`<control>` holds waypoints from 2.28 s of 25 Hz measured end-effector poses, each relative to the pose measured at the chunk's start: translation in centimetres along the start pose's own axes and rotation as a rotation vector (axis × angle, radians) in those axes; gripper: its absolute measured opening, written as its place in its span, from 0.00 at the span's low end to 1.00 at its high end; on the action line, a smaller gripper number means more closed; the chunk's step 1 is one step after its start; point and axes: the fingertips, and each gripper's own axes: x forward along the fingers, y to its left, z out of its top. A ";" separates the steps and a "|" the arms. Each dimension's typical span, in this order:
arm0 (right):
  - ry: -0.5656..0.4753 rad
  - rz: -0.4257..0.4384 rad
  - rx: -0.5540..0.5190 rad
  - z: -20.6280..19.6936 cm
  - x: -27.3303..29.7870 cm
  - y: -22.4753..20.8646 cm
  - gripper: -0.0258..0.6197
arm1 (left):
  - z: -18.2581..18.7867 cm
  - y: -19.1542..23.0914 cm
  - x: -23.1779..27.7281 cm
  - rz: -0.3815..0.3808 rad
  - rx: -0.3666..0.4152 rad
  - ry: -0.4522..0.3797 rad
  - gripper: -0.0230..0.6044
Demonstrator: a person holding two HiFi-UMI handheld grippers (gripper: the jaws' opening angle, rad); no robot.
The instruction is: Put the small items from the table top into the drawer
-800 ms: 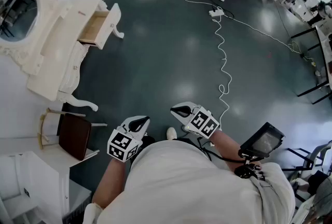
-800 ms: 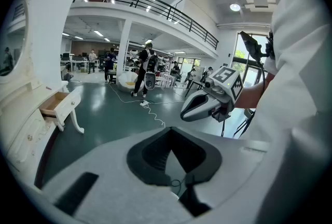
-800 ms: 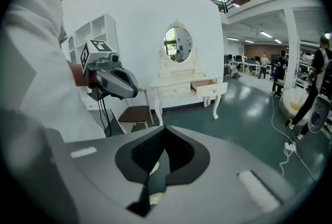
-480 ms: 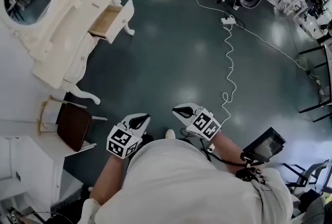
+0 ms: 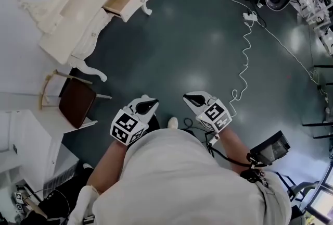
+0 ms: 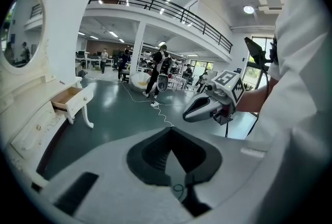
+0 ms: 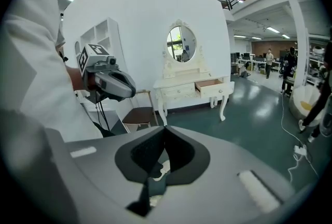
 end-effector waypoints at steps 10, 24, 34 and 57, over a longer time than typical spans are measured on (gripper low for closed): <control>0.019 -0.049 0.048 7.1 8.1 -11.1 0.06 | 4.4 15.4 4.6 -0.020 -0.057 -0.026 0.04; 0.010 -0.052 0.007 22.0 19.1 -26.4 0.04 | 16.6 36.6 9.0 0.009 -0.051 -0.086 0.07; 0.063 0.129 -0.082 27.0 24.8 -40.3 0.04 | 22.8 51.1 14.6 0.283 -0.207 -0.125 0.09; 0.166 0.294 -0.102 31.7 31.4 -64.9 0.04 | 29.1 88.7 19.1 0.879 -0.575 -0.073 0.14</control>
